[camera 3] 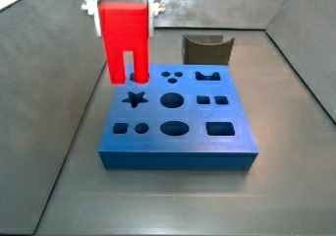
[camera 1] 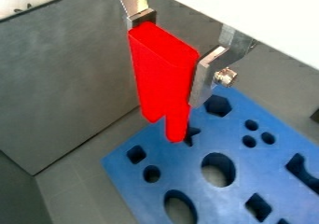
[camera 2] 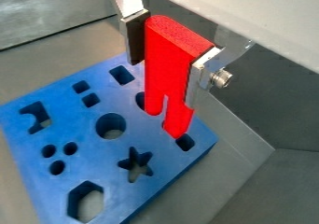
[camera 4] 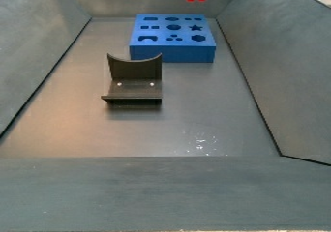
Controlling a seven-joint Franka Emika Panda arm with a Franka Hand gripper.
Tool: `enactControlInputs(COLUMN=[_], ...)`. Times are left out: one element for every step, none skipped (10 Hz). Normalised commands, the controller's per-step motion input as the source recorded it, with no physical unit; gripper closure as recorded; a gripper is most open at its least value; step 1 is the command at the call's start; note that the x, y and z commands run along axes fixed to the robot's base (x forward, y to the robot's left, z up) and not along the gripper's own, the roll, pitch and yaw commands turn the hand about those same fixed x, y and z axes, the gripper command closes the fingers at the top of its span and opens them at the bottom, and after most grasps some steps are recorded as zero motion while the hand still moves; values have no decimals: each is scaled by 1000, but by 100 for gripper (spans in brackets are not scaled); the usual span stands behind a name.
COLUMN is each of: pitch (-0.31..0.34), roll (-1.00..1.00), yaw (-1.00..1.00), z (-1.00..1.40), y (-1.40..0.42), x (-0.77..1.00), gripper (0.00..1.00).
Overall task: Pick up the square-circle object. Move up. Place the square-circle object on the fixture. Regrasp the square-circle object. Move to above the board. Insert the square-circle object.
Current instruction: Insert the square-circle object.
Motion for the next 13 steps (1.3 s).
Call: enactControlInputs(pitch=[-73, -76, -89, -81, -84, -71, -67, -83, -79, -67, -41, -31, -39], roll=[0, -3, 0, 0, 0, 0, 0, 0, 0, 0, 0, 0, 0], yaw=[9, 20, 46, 63, 80, 94, 100, 243, 246, 197, 169, 106, 0], z=[-197, -217, -254, -283, -294, -286, -257, -283, -237, -143, -129, -149, -123], y=[-194, -191, -180, -160, -143, -149, -126, -89, -154, -134, -97, -80, -71], x=[-34, -23, -80, -49, -63, -66, -26, 0, 0, 0, 0, 34, 0], gripper=[100, 100, 100, 100, 100, 100, 100, 100, 100, 100, 100, 100, 100])
